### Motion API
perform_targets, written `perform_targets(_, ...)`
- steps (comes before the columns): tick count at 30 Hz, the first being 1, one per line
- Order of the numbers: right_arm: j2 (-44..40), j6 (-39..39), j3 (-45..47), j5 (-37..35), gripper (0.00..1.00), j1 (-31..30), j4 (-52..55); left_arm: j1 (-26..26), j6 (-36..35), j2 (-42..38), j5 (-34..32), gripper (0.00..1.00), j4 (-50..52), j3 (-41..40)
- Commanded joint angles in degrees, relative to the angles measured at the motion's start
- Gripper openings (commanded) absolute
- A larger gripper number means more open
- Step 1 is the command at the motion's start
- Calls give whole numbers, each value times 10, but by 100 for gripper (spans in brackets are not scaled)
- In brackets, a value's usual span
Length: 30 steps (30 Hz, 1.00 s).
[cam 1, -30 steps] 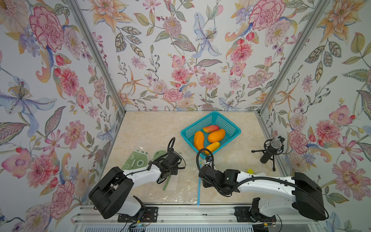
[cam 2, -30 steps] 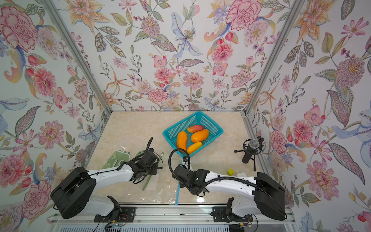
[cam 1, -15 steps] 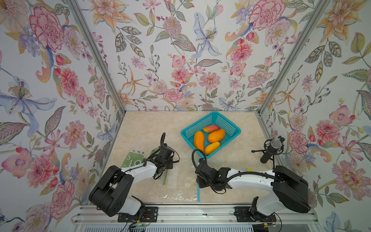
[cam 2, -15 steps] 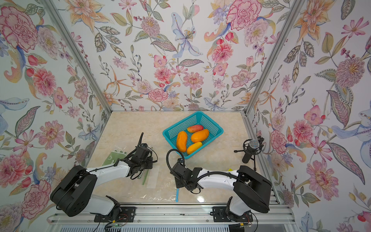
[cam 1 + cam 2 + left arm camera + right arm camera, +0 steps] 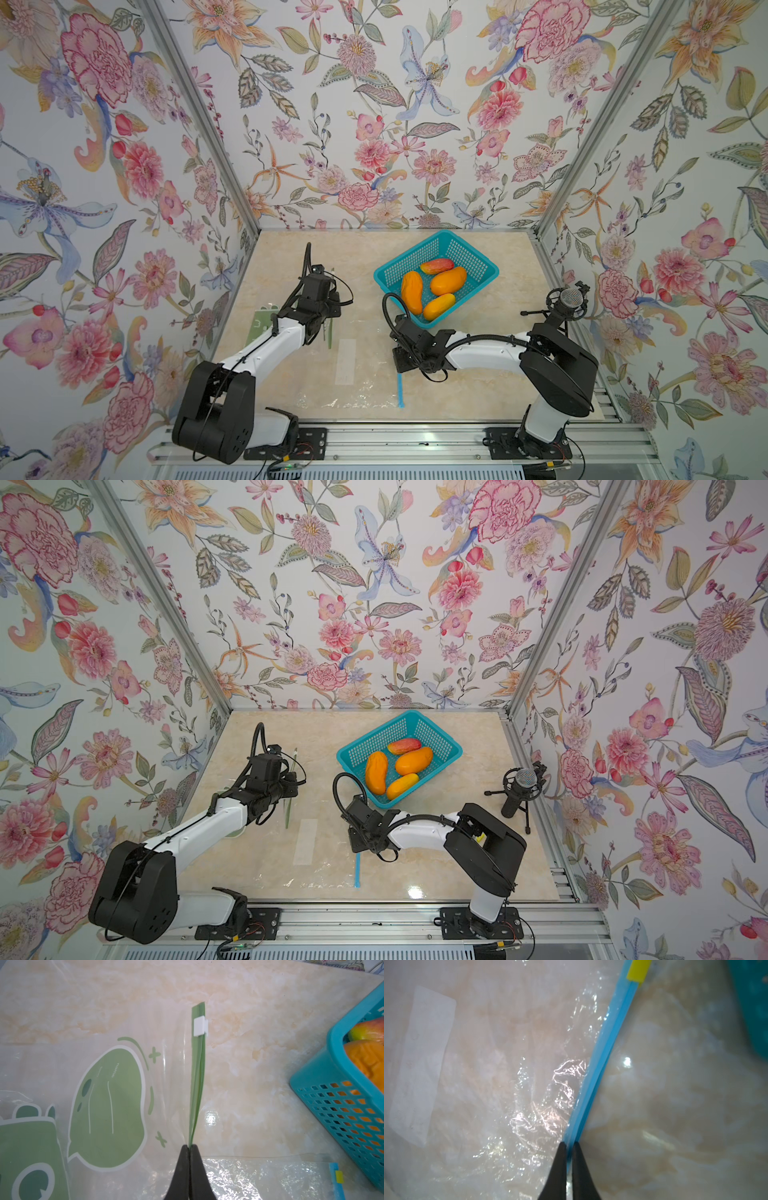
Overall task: Place the mango in a zip-top bag and seal the zipper
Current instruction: Adjust the zipper food storage bag at the center of the board.
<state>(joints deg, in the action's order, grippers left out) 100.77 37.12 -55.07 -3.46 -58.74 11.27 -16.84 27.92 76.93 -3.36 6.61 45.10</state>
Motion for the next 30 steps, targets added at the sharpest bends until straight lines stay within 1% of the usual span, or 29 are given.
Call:
perform_targets(1, 30, -32, -45, 9, 7, 14, -4, 15, -29, -14, 5, 0, 27, 32)
perform_targets(4, 53, -46, -87, -4, 7, 26, -3, 26, -37, -22, 16, 0, 25, 47)
perform_targets(5, 61, -49, -101, -9, 8, 30, -2, 30, -39, -24, 20, 0, 27, 53)
perform_targets(8, 75, -48, -140, 0, 35, 42, -3, 40, -46, -27, 33, 0, 32, 73)
perform_targets(11, 65, -49, -165, 8, 51, 43, -4, 42, -48, -26, 55, 0, 39, 98)
perform_targets(16, 22, -50, -178, 38, 53, 42, -8, 43, -34, -24, 125, 0, 60, 135)
perform_targets(18, -5, -46, -173, 49, 53, 42, -25, 43, -27, -28, 160, 0, 71, 152)
perform_targets(20, -32, -41, -162, 62, 54, 43, -51, 43, -13, -37, 177, 0, 79, 161)
perform_targets(22, -59, -35, -147, 80, 55, 43, -88, 42, 7, -47, 187, 0, 77, 162)
perform_targets(25, -83, -15, -127, 112, 55, 44, -156, 42, 49, -56, 205, 0, 59, 151)
perform_targets(28, -73, 19, -115, 147, 53, 46, -255, 42, 84, -61, 214, 0, 32, 135)
perform_targets(30, -51, 38, -125, 164, 48, 49, -299, 42, 99, -63, 218, 0, 19, 130)
